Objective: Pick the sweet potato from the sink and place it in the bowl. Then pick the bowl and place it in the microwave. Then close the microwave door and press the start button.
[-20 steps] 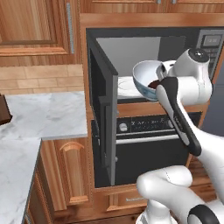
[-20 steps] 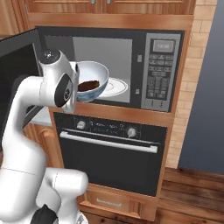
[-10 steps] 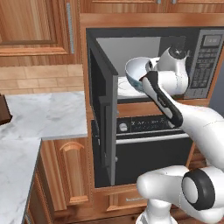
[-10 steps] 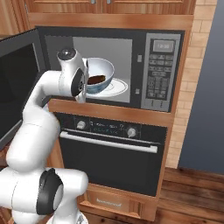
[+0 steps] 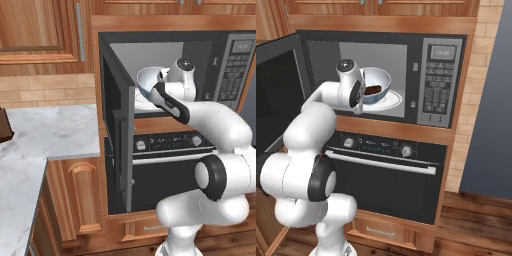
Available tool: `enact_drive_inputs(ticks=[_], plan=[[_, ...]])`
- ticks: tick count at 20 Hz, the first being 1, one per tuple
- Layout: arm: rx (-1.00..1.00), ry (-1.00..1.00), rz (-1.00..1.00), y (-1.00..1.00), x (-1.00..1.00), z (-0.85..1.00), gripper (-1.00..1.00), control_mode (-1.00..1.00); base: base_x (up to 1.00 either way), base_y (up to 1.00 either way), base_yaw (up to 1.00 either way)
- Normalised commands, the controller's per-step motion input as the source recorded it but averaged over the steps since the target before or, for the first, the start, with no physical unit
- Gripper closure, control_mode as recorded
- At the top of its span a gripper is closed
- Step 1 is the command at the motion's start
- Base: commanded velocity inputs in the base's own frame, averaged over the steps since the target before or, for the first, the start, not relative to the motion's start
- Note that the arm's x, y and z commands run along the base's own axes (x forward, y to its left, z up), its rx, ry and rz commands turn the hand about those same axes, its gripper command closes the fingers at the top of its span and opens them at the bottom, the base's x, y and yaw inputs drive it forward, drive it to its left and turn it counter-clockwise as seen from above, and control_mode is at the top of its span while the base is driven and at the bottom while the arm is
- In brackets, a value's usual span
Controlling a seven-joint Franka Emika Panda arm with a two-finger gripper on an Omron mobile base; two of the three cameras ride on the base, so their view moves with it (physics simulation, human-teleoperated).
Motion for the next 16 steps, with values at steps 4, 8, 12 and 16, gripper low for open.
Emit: enact_drive_inputs(ticks=[4,8,12,16], plan=[[0.0,0.0,0.0,0.0,0.74,-0.28,1.0,-1.0,0.0,0.0,0.0],[-0.02,0.01,0.0,0.0,0.58,-0.36,1.0,-1.0,0.0,0.0,0.0],[0.0,0.01,0.01,0.0,0.01,-0.32,-1.0,-1.0,0.0,0.0,0.0],[0.0,0.0,0.0,0.0,-0.5,-0.11,-1.0,-1.0,0.0,0.0,0.0]])
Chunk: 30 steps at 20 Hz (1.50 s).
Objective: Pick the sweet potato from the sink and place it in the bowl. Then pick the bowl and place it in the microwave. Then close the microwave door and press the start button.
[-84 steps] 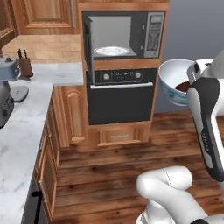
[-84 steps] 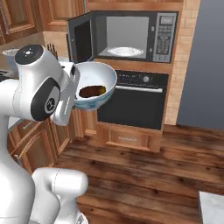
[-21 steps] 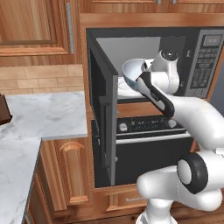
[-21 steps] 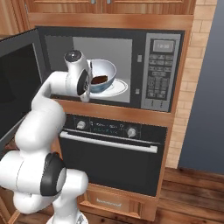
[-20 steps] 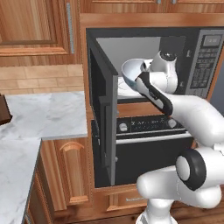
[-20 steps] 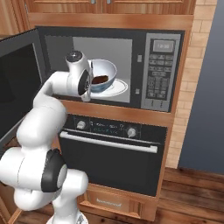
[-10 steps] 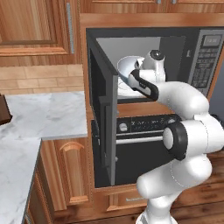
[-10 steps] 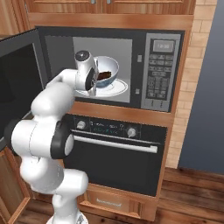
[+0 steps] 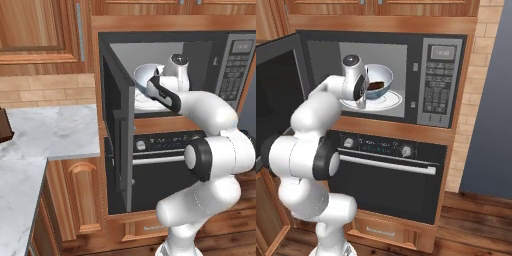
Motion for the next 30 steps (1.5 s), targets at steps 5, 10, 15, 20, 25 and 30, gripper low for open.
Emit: enact_drive_inputs(ticks=[5,10,15,20,25,30], plan=[[0.0,-0.04,0.0,-0.01,-0.9,0.0,-1.0,-1.0,0.0,0.0,0.0],[0.0,-0.11,0.0,0.0,-0.97,0.09,-1.0,-1.0,0.0,0.0,0.0],[0.0,-0.09,0.0,0.03,-0.43,0.19,-1.0,-1.0,0.0,0.0,0.0],[0.0,-0.2,0.01,0.0,-0.92,0.34,-1.0,-1.0,0.0,0.0,0.0],[0.01,-0.19,0.0,0.0,-1.0,0.69,-1.0,-1.0,0.0,0.0,0.0],[0.01,-0.02,0.0,0.06,-1.0,0.86,-1.0,-1.0,0.0,0.0,0.0]])
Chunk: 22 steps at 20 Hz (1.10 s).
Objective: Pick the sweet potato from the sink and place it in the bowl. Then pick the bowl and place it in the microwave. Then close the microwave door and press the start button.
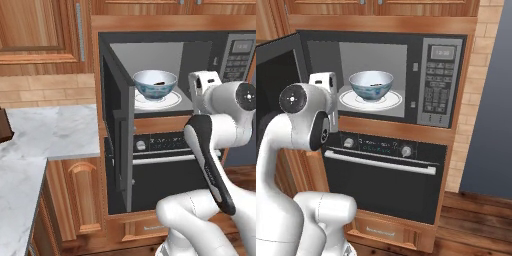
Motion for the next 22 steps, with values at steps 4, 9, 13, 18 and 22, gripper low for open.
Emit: enact_drive_inputs(ticks=[4,9,13,18,22], plan=[[0.0,0.0,0.0,0.13,-1.0,0.93,-1.0,-1.0,0.0,0.0,0.0],[0.0,0.0,0.0,0.0,-1.0,0.64,-1.0,-1.0,0.0,0.0,0.0],[0.01,-0.02,0.0,0.0,-1.0,0.55,-1.0,-1.0,0.0,0.0,0.0],[0.0,-0.02,0.1,0.11,-0.98,0.2,-1.0,-1.0,0.0,0.0,0.0],[-0.01,-0.03,0.09,0.62,-0.83,0.0,-1.0,-1.0,0.0,0.0,0.0]])
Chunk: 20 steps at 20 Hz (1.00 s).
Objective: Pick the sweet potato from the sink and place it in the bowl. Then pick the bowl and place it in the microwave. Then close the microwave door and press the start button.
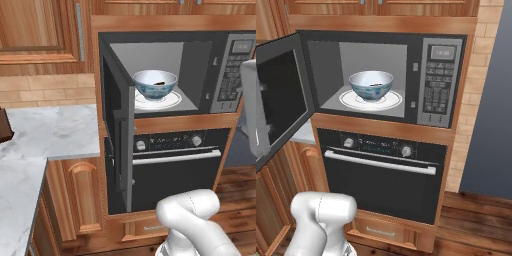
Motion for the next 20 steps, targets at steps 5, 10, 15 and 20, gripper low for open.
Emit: enact_drive_inputs(ticks=[5,10,15,20], plan=[[-0.01,0.0,0.0,0.9,-0.69,0.17,-1.0,-1.0,0.0,0.0,0.0],[0.0,0.0,-0.05,0.62,-0.89,0.23,-1.0,-1.0,0.0,0.0,0.0],[0.0,0.0,-0.18,0.38,-0.52,0.0,-1.0,-1.0,0.0,0.0,0.0],[-0.06,0.0,-0.21,0.86,-0.01,-0.09,-1.0,-1.0,0.0,0.0,0.0]])
